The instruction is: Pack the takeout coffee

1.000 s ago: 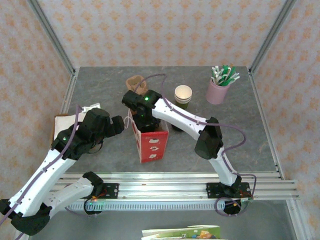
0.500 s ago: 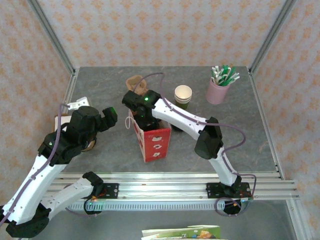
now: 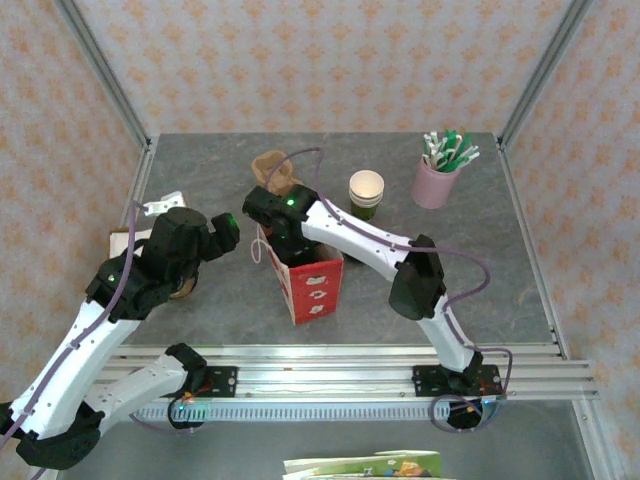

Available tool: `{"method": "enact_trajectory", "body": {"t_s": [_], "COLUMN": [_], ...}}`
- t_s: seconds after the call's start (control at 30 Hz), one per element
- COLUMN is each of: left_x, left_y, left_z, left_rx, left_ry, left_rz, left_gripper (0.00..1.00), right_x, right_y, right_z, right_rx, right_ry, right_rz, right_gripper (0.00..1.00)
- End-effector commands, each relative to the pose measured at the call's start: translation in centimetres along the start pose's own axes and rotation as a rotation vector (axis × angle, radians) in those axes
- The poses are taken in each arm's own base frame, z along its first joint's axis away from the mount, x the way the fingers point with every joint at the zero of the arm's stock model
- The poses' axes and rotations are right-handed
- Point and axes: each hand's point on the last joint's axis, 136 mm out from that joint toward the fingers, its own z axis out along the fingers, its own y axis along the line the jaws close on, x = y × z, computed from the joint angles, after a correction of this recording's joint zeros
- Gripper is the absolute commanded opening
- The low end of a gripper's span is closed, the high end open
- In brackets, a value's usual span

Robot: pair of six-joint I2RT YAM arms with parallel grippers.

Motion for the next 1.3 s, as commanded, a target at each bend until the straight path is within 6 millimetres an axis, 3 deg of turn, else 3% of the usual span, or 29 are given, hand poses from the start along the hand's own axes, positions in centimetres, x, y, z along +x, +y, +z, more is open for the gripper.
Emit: {"method": "enact_trajectory", "body": {"t_s": [0.0, 1.1, 1.27], "left_x": [-1.1, -0.9, -0.7], "left_y": [0.1, 0.6, 0.7], "left_z": [-0.7, -1.1, -1.0], "left_rx": [0.012, 0.013, 0.011], "left_ry": [-0.039, -0.044, -0.042], "left_rz": [-0.027, -0.033, -0.032], "left_gripper": [0.99, 0.99, 0.99], "right_x": [0.3, -0.5, -0.5], "right_y": [-0.1, 0.4, 0.9], "right_z": [0.3, -0.8, -1.1], "right_rx": [0.03, 0.032, 0.029], "right_ry": [0.016, -0.032, -0.041], "right_rz": [-0.023, -0.031, -0.039], "right_gripper": [0.56, 0.85, 0.93]}}
